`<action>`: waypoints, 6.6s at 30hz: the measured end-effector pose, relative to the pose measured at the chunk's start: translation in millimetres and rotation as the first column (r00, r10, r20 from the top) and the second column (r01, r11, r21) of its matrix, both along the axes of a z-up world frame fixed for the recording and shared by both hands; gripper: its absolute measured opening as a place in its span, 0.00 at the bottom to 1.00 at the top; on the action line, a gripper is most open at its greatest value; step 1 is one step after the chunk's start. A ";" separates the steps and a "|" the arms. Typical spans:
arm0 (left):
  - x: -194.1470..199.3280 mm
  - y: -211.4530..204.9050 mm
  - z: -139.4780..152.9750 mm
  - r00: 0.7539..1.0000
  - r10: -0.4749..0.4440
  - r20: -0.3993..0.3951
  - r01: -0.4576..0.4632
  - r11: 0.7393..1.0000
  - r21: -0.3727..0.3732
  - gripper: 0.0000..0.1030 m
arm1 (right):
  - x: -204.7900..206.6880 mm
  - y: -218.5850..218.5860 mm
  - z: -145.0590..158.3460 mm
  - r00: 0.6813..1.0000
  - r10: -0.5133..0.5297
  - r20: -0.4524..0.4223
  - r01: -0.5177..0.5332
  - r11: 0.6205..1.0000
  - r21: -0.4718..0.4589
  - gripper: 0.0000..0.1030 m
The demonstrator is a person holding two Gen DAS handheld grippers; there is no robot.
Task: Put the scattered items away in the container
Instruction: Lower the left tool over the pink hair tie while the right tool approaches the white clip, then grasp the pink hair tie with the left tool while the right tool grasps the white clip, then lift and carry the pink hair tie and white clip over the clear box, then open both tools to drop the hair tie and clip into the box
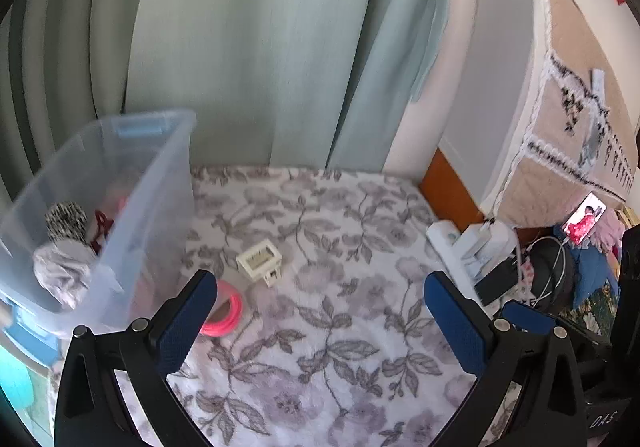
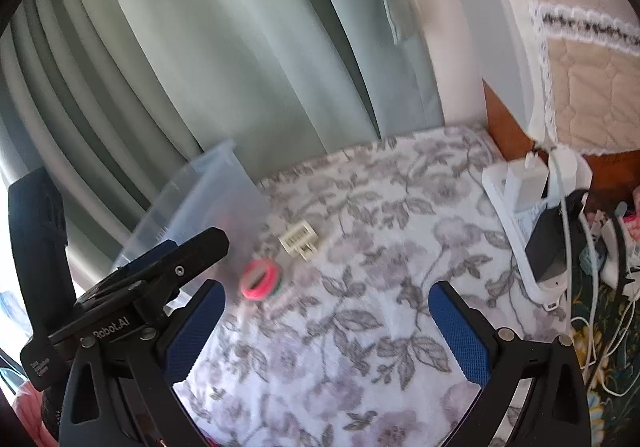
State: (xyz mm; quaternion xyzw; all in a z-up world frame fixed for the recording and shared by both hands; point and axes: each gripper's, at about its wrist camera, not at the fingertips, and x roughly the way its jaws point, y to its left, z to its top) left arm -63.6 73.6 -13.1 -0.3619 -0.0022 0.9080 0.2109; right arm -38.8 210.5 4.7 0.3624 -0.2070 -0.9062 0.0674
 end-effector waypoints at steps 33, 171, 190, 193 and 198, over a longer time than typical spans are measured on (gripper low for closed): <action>-67.2 -21.4 -123.1 0.868 0.483 0.119 -0.442 0.858 -0.261 0.99 | -135.9 -34.5 -86.9 0.939 0.312 0.146 -0.324 0.944 0.065 0.92; -49.3 -255.7 31.8 0.905 0.423 0.046 -0.421 0.875 0.237 0.69 | -113.8 -256.5 81.5 0.950 0.311 -0.031 -0.292 0.920 0.262 0.56; -65.5 -259.4 21.8 0.903 0.412 0.125 -0.430 0.875 0.223 0.70 | -171.4 -277.5 76.1 0.943 0.331 0.024 -0.324 0.902 0.285 0.56; -64.6 -259.5 20.0 0.901 0.413 0.137 -0.434 0.875 0.216 0.69 | -173.2 -277.5 77.7 0.947 0.321 0.026 -0.315 0.905 0.286 0.56; -59.3 -258.4 19.0 0.900 0.408 0.155 -0.434 0.874 0.219 0.70 | -172.2 -280.8 84.2 0.948 0.317 0.024 -0.308 0.898 0.313 0.56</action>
